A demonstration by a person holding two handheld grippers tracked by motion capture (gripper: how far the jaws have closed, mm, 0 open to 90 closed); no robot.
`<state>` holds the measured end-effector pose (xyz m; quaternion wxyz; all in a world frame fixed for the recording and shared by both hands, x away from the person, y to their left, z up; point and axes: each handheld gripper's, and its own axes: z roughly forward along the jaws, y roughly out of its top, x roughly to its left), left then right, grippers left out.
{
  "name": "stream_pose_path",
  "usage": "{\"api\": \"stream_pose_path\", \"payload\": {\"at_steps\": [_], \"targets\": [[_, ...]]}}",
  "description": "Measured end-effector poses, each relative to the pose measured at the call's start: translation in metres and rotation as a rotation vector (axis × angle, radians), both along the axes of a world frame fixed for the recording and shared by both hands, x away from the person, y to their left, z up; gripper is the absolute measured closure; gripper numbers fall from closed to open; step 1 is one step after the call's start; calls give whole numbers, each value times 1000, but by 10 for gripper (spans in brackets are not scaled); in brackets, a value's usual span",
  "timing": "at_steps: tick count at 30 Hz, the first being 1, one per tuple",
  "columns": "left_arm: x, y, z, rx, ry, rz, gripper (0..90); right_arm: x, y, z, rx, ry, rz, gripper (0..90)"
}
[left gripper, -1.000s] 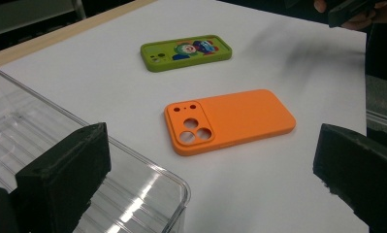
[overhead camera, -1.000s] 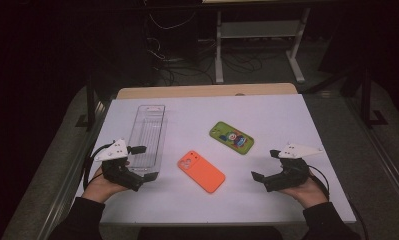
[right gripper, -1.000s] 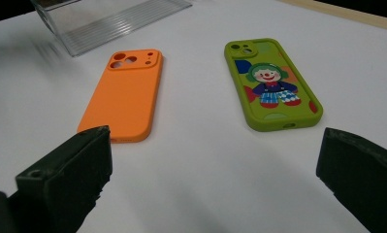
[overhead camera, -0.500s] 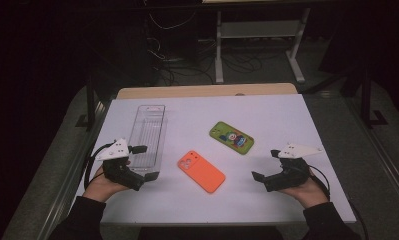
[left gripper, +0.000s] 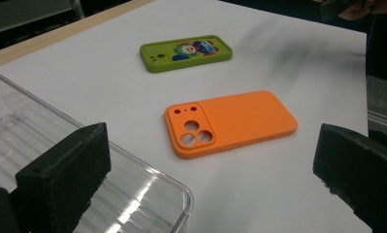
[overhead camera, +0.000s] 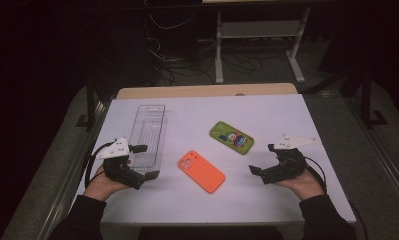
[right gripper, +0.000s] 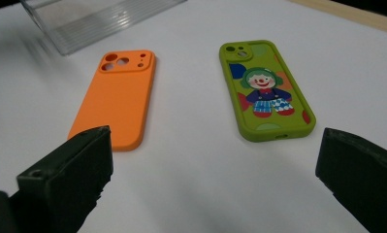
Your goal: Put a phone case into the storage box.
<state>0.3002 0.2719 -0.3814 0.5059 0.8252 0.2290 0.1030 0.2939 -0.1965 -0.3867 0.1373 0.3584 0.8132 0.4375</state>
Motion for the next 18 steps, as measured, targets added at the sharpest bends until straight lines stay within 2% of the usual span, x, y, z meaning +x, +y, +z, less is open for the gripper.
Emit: {"api": "stream_pose_path", "payload": {"at_steps": [2, 9, 15, 18], "targets": [[0, -1, 0, -3, 2, 0, 0, 3, 1, 1, -20, -3, -3, 0], [2, -3, -1, 0, 2, -5, 0, 15, 0, 3, -14, -4, -9, 0], [2, -4, 0, -2, 4, -3, 0, 31, 2, 1, -40, 19, -4, 7], [1, -3, 1, -1, 8, -2, 0, 42, 4, -2, -70, 43, -3, 5]]}}
